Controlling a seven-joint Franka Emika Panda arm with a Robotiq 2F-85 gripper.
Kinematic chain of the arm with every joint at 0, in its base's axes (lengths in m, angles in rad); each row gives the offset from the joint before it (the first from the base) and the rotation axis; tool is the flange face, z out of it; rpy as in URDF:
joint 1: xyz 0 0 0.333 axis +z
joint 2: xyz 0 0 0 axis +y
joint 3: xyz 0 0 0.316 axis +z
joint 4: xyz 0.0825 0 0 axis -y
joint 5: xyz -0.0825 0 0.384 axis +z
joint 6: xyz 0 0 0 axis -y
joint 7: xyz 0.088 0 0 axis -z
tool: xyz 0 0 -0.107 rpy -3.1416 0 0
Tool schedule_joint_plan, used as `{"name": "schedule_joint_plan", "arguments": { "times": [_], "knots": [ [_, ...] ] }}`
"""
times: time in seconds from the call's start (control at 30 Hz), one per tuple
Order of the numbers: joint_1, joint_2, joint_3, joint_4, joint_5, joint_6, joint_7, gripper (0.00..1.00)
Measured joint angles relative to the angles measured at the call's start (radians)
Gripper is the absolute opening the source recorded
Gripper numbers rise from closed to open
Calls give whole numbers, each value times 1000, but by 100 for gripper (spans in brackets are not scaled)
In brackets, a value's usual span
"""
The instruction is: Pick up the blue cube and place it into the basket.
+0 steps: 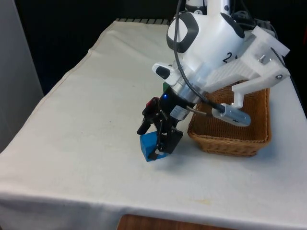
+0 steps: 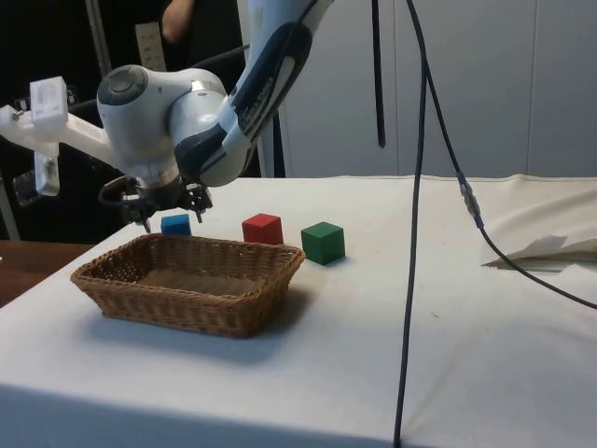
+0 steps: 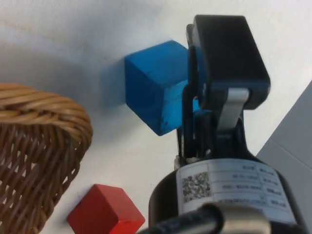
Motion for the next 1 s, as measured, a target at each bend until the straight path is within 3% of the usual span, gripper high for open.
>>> {"name": "schedule_joint_plan", "arguments": {
  "times": [0.33,0.73,1.0],
  "knots": [
    [1,5,0,7,-11,1,43,100],
    [17,-7,0,-21,-53,-1,97,100],
    [19,-19,0,-38,-70,-1,116,99]
  ]
}}
